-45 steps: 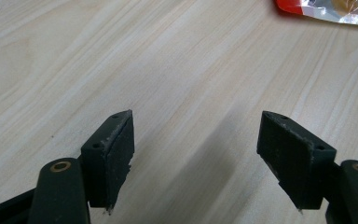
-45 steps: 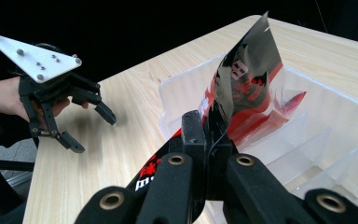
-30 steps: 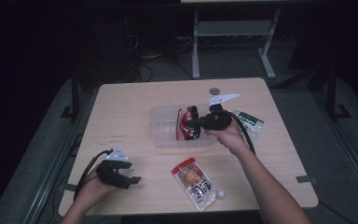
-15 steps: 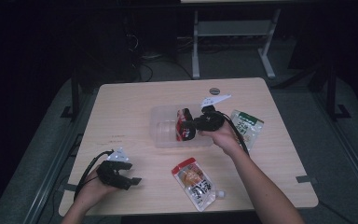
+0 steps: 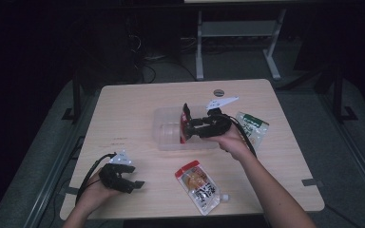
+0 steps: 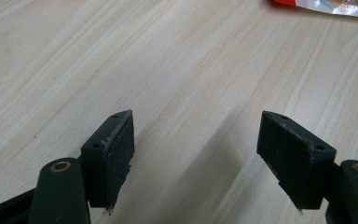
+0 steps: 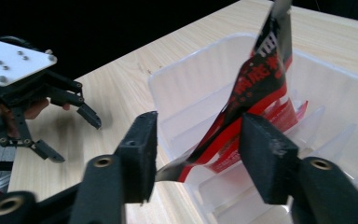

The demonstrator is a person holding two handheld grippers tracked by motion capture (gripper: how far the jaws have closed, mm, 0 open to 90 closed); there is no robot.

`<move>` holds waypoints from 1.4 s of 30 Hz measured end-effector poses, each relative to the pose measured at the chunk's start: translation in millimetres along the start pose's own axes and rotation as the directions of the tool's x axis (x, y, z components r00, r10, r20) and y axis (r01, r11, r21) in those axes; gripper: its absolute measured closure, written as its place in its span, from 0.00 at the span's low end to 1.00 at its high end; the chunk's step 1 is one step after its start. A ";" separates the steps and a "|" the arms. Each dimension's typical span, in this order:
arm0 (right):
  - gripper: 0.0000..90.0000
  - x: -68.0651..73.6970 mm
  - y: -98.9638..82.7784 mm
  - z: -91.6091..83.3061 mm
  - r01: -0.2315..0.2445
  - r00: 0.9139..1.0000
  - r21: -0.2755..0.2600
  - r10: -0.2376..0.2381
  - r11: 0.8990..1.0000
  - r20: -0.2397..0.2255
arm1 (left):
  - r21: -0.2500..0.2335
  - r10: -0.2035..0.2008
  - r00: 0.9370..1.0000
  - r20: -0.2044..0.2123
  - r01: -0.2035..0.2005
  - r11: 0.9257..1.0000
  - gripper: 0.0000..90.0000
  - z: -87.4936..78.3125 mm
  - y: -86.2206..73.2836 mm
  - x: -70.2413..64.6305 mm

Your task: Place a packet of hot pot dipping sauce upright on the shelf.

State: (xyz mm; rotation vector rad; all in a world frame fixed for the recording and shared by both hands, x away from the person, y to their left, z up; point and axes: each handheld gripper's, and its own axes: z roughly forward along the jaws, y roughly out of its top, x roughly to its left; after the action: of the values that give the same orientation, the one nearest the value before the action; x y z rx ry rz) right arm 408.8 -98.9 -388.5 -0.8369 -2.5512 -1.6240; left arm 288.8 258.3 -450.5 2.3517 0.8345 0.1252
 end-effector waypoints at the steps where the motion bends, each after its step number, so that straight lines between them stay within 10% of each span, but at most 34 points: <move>1: 0.47 1.8 0.2 -2.0 0.004 1.000 0.000 -0.004 1.000 0.001 | -0.006 -0.004 1.000 0.001 0.004 1.000 0.30 0.4 -0.1 -0.3; 17: 0.61 14.0 -26.5 -16.8 0.028 1.000 0.031 -0.028 0.999 -0.009 | -0.002 0.006 1.000 0.000 -0.006 1.000 0.30 0.0 0.5 -0.3; 42: 0.37 47.7 -97.2 -63.0 0.038 0.992 0.146 -0.056 0.989 0.117 | -0.026 0.025 0.999 0.033 -0.024 0.999 0.46 -1.5 2.5 -6.5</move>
State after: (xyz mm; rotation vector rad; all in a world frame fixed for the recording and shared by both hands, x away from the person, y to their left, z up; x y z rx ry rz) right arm 308.4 -162.7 -427.7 -0.8943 -2.7502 -1.4212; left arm 284.5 253.7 -447.0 2.3344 0.7831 0.1057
